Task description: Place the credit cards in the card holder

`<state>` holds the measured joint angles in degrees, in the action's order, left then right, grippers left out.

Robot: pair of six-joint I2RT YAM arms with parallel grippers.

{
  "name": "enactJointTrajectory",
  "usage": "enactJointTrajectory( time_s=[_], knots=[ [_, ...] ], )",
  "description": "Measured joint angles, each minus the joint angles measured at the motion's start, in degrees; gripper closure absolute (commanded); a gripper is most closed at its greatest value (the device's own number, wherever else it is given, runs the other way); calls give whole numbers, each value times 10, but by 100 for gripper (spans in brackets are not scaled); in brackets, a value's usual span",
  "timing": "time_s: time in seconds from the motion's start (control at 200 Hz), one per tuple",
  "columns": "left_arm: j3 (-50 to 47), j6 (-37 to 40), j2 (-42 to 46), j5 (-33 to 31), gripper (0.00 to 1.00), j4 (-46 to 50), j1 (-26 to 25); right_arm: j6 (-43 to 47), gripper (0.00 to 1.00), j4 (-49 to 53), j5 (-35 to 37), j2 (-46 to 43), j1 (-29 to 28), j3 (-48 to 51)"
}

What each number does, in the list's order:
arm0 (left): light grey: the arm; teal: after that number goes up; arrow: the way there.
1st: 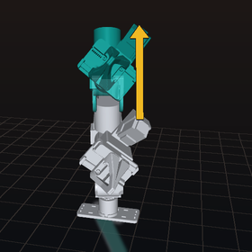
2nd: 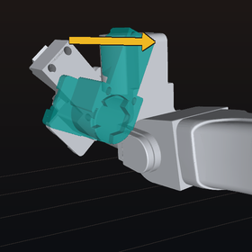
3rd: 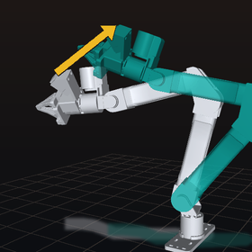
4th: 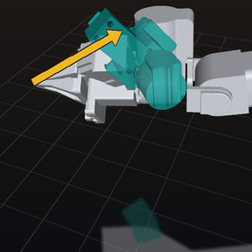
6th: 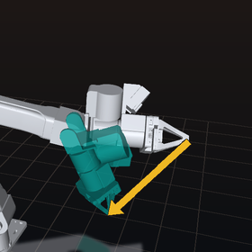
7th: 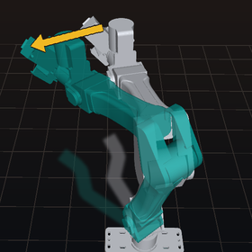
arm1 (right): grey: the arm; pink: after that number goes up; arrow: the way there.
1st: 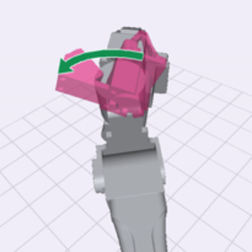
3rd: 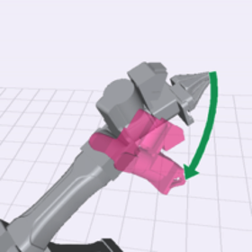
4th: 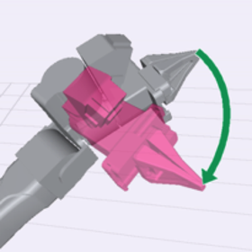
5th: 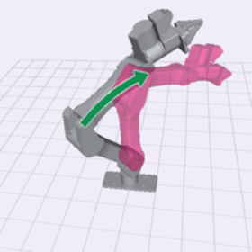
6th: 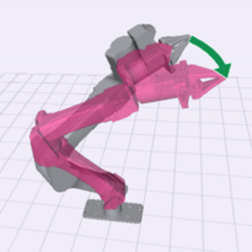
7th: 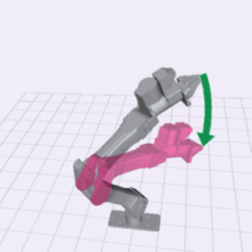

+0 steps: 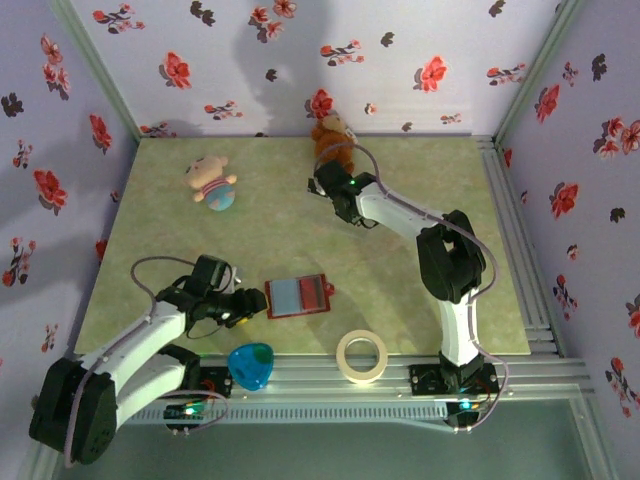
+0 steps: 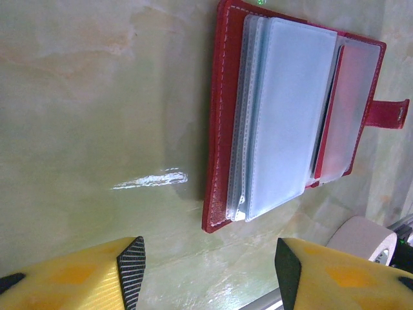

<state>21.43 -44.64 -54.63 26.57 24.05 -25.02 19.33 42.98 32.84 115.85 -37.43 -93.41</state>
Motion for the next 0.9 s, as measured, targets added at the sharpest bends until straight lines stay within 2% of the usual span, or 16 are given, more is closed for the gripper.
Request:
enactJointTrajectory(
  time_s=[0.09, 0.23, 0.315, 0.45, 0.635, 0.78, 0.905],
  knots=[
    [0, 0, 0, 0, 41, 0, 0, -1, 42, 4, 0, 0, 2, 0],
    [0, 0, 0, 0, 41, 0, 0, 2, 34, 5, -3, 0, 13, -6],
    [0, -1, 0, 0, 41, 0, -1, -9, 27, 7, -53, 0, 35, -26],
    [0, -4, 0, 0, 41, -1, -3, -34, 32, 16, -200, -2, 101, -71],
    [6, -4, -12, 0, 41, -1, -3, -68, 25, 44, -367, 9, 189, -143],
    [9, -4, -26, 0, 41, 0, -4, -74, 29, 80, -467, 57, 197, -190],
    [13, -4, -32, 0, 41, -5, -5, -76, 29, 101, -521, 87, 186, -185]
  ],
)
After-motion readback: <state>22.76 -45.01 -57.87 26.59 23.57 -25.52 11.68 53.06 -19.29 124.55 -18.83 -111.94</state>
